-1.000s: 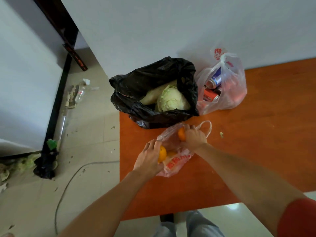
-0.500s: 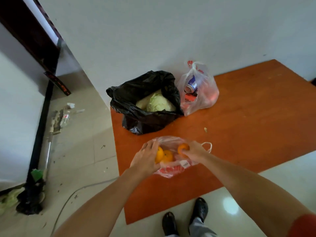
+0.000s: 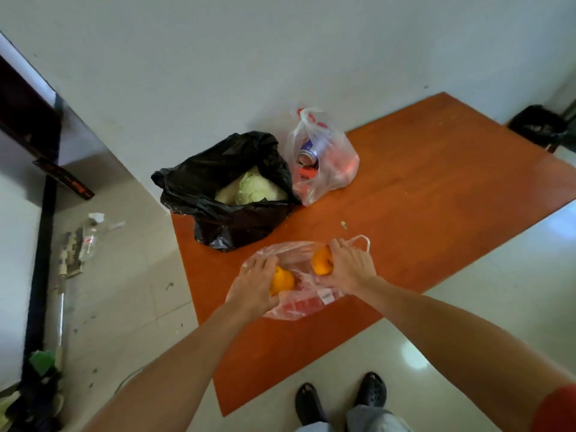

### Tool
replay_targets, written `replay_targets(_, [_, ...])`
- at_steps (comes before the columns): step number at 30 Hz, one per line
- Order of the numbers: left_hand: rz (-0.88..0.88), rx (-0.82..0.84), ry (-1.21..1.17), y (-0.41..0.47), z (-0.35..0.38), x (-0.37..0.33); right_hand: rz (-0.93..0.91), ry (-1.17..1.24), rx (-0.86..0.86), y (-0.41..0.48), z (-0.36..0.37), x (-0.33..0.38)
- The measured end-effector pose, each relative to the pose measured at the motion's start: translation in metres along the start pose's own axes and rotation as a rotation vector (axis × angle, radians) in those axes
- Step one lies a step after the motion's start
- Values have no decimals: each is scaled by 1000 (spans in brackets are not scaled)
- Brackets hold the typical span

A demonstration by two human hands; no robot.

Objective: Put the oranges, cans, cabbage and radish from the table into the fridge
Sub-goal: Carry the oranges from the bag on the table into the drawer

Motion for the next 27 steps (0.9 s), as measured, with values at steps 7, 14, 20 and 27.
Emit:
replay_targets(7, [173, -231, 33, 52, -72, -79, -61, 20, -142, -49, -118, -56])
replay_targets(14, [512, -380, 110, 89, -123, -278, 148, -66, -324, -180, -216, -208])
replay_targets(20, [807, -413, 124, 78, -138, -498, 374, -143, -425, -337, -275, -346])
replay_targets(27, [1110, -422, 119, 69, -142, -710, 647, -138, -551, -478, -323, -480])
Point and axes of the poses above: each hand's wrist, its own y-axis towards the middle knuckle, its own z-axis out of the palm, x = y × z, the point moved 1 cm from there along y, towards the middle knuckle, and after that the axes turned 12 degrees about y, right-handed, at the moved point
